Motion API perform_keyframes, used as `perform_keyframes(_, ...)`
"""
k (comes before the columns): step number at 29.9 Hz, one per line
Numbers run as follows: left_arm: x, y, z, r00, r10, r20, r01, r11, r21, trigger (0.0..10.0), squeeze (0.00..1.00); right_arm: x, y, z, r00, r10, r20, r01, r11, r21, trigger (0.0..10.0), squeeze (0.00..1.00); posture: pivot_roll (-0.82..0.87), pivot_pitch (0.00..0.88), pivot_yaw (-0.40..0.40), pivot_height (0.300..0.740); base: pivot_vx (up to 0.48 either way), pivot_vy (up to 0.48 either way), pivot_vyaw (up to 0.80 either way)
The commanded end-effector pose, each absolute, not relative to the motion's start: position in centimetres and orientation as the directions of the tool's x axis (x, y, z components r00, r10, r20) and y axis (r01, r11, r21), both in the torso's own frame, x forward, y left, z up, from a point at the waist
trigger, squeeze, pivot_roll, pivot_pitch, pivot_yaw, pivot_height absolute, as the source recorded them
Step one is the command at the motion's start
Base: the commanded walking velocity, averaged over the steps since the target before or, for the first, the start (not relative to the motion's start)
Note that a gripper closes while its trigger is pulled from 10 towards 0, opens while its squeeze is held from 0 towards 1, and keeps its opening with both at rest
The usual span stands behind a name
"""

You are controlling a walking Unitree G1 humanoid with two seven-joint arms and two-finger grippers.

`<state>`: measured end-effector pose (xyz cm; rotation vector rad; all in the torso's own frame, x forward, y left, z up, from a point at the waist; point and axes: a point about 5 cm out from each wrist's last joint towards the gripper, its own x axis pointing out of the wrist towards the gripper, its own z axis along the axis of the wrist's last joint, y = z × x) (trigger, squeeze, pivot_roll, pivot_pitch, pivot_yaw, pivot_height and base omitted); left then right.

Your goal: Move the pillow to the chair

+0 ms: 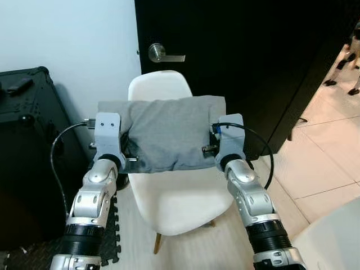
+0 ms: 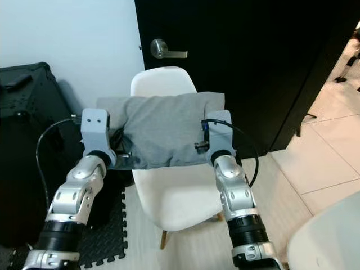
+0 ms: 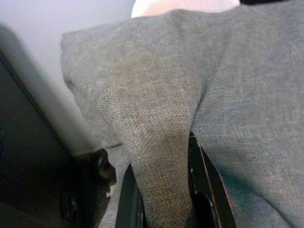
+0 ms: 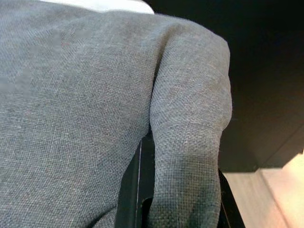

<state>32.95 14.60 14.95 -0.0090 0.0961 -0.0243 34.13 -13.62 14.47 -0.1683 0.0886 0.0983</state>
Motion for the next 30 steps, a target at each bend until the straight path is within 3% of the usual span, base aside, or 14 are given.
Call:
perform_keyframes(1,33.04,14.97,15.99,0.999,-0.015,-0.045,0.015,1.000,0.000,10.0,0.00,34.14,-12.45,14.75,0.987,0.135,-0.083,-0.148,0.972,-0.181,10.0,0.00,0.03,0.053,0.003,0.740,0.401,0.000,0.80)
perform_keyframes(8,33.01,14.90,15.89,0.999,-0.014,-0.047,0.014,1.000,0.000,10.0,0.00,34.11,-12.56,14.48,0.987,0.130,-0.091,-0.142,0.981,-0.136,10.0,0.00,0.03,0.055,0.002,0.740,0.369,0.000,0.23)
perform_keyframes(19,33.05,14.73,15.70,0.999,0.006,-0.052,-0.003,0.998,0.061,10.0,0.00,34.08,-12.64,14.55,0.987,0.134,-0.084,-0.145,0.979,-0.143,10.0,0.00,0.03,0.059,0.002,0.740,0.000,0.000,0.00)
perform_keyframes(30,33.11,14.72,15.65,0.998,0.015,-0.058,-0.011,0.998,0.054,10.0,0.00,34.13,-12.62,14.60,0.987,0.136,-0.081,-0.146,0.980,-0.138,10.0,0.00,0.03,0.057,0.002,0.740,0.000,-0.480,0.00)
